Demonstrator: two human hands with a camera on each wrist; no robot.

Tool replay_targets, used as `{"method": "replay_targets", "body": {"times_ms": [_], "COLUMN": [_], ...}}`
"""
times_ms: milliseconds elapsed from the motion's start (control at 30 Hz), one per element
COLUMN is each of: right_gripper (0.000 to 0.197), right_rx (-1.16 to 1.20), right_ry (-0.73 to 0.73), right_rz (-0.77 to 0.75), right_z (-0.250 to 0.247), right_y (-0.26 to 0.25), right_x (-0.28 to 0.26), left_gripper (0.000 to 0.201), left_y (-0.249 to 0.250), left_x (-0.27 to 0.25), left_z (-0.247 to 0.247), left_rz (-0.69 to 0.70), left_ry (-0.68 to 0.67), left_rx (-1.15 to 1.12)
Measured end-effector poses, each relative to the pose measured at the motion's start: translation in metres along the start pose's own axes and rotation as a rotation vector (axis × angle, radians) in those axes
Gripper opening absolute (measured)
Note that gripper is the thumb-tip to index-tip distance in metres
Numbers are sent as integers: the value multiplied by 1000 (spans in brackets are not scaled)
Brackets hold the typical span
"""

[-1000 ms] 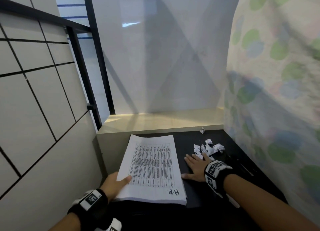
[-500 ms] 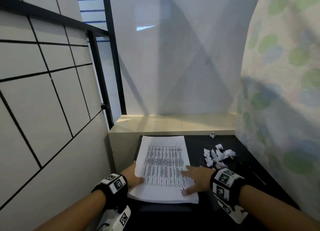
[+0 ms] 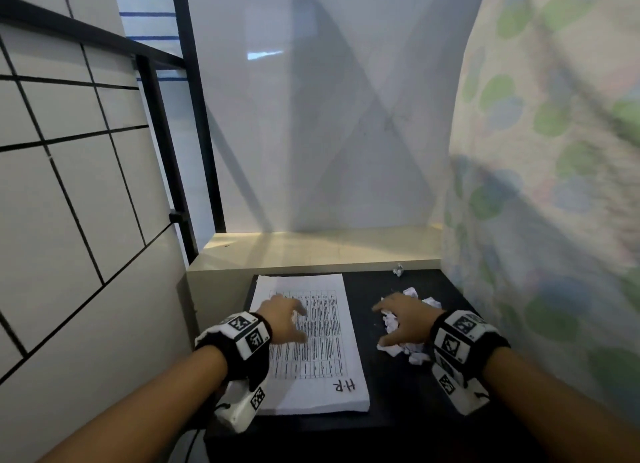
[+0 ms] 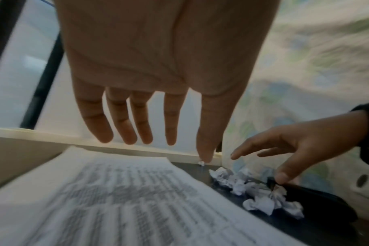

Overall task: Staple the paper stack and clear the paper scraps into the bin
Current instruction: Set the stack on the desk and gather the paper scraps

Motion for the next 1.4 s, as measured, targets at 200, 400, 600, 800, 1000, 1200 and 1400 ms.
{"method": "replay_targets", "body": {"times_ms": [200, 400, 600, 800, 1000, 1200, 1400], "right_gripper": [108, 126, 117, 87, 49, 20, 19], "right_rx": [-36, -26, -72, -132, -114, -84, -22], "right_ry": [-8, -65, -134, -207, -205, -176, -80], "right_rz": [243, 256, 192, 113, 67, 58, 148], "right_z": [-26, -27, -12, -3, 0, -1, -28], "right_y": [83, 115, 120, 112, 110, 114, 137], "right_x": [9, 37, 71, 99, 106, 107, 102], "left_gripper": [98, 123, 127, 107, 74, 52, 37], "left_y": [92, 141, 161, 163, 160, 155, 146], "left_x": [43, 78, 87, 98, 112, 121, 133], "left_z": [18, 59, 92, 95, 94, 88, 57], "left_rz": [136, 140, 126, 110, 59, 98, 100], "left_ry": [-136, -242, -286, -222, -227, -193, -85], "left_rx": [88, 112, 96, 62, -37, -49, -126]}}
Point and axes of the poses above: each hand's wrist, its own x-axis towards the middle knuckle, its own z-axis out of the palm, y = z × x, the point moved 6 cm from there along x, towards the middle knuckle, and after that the axes turned 1 degree about -x, right-handed, at the moved point
